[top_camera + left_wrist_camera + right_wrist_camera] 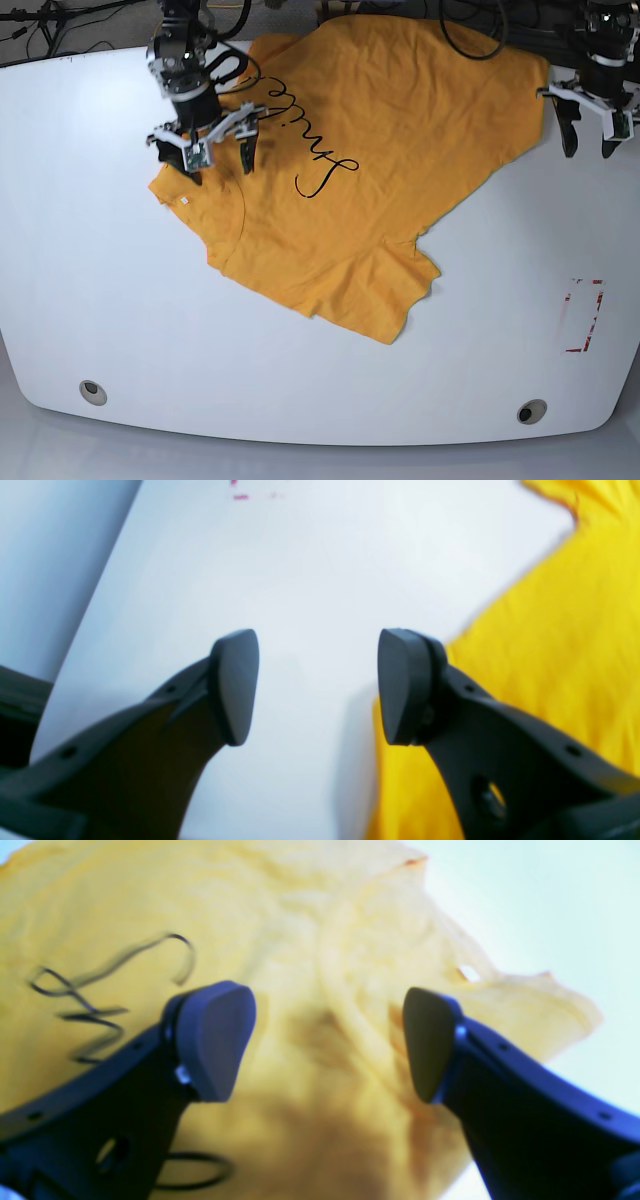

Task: Fold the T-shirt properly
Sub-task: 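Lower the open right gripper toward the shirt edge beside the collar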

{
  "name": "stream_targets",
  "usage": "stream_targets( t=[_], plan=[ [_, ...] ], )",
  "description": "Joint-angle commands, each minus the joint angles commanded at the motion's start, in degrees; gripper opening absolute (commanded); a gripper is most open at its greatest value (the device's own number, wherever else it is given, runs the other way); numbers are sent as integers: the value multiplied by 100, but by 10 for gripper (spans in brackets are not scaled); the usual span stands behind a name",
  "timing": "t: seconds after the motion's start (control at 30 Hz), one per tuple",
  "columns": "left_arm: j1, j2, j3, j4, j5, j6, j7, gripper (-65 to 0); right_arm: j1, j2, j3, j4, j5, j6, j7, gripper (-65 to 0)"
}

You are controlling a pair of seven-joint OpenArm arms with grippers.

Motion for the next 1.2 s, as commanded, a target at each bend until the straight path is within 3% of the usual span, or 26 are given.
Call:
stream_targets(
  t=[0.13, 0.2, 0.27, 0.67, 0.93, 1.2],
  plan=[
    [-226, 138, 70, 7, -7, 9, 36, -292, 503, -3, 193, -48, -25, 364, -320, -167],
    [-321, 186, 105, 16, -1, 23, 72, -291, 697, 13, 251, -80, -23, 464, -440, -165],
    [-347, 333, 217, 2, 31, 75, 182, -291, 1303, 144, 282, -392, -38, 480, -707, -158],
    [-351, 361, 372, -56, 82, 61, 308, -288, 1856, 514, 1, -1257, 28, 231, -731, -154],
    [-829, 98, 702, -515, 253, 14, 390, -289, 1814, 835, 155, -1287, 42, 306, -1387, -154],
    [-1163, -163, 972, -796, 473, 54, 354, -288, 1672, 936, 170, -1193, 54, 321, -1636, -157]
  ],
)
